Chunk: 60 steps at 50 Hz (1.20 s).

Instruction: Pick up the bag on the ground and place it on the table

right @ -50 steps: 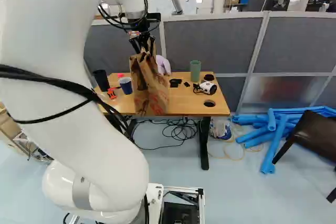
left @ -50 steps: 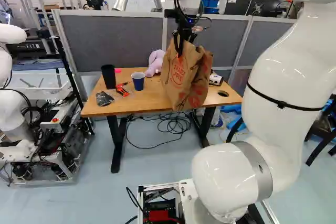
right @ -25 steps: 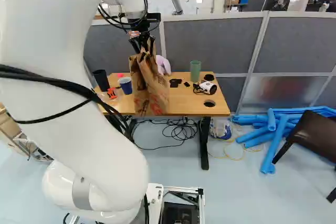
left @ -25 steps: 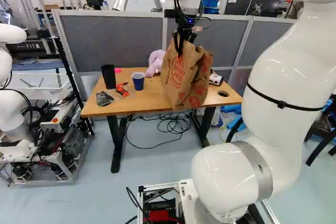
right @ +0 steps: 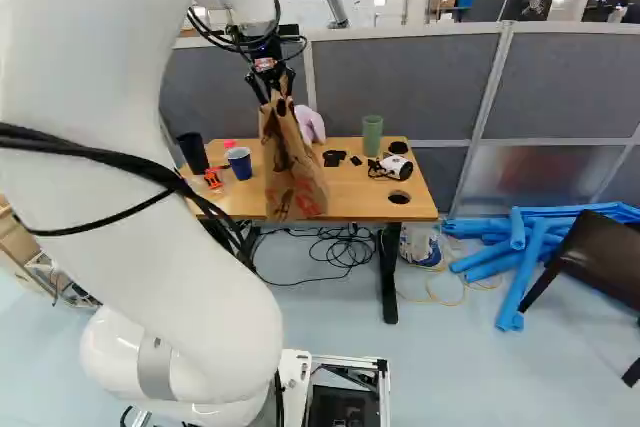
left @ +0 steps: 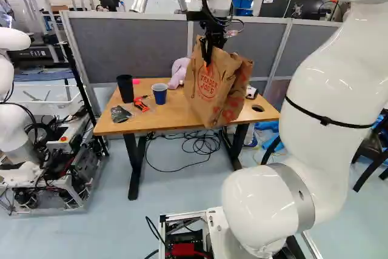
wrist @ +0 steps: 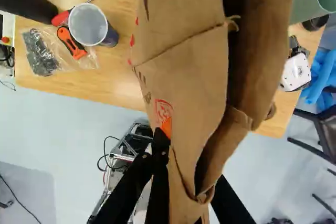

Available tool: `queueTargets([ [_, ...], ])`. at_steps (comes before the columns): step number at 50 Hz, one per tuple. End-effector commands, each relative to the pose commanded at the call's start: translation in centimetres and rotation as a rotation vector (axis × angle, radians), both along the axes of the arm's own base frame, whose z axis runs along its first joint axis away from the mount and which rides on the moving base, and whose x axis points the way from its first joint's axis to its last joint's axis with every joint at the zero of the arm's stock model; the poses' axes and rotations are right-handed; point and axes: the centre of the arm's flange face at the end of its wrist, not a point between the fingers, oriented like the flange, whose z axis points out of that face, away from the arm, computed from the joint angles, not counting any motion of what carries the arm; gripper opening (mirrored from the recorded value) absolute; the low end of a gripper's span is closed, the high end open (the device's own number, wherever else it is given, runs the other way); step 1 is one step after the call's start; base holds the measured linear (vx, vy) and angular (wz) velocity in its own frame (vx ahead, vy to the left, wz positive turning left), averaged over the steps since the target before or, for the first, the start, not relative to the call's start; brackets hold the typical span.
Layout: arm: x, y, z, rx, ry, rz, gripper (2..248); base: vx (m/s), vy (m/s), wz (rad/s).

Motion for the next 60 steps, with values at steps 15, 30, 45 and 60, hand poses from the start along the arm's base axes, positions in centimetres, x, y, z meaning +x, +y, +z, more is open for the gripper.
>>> queueTargets([
  [15, 0.0, 0.0, 0.0, -0.026, -0.002, 0.155, 20, 0.0, 0.0, 0.0],
  [30, 0.0, 0.0, 0.0, -0.052, -0.003, 0.311, 20, 0.0, 0.0, 0.0],
  [45, 0.0, 0.0, 0.0, -0.078, -0.005, 0.466, 20, 0.0, 0.0, 0.0],
  [60, 0.0, 0.0, 0.0, -0.104, -0.006, 0.622, 20, 0.0, 0.0, 0.0],
])
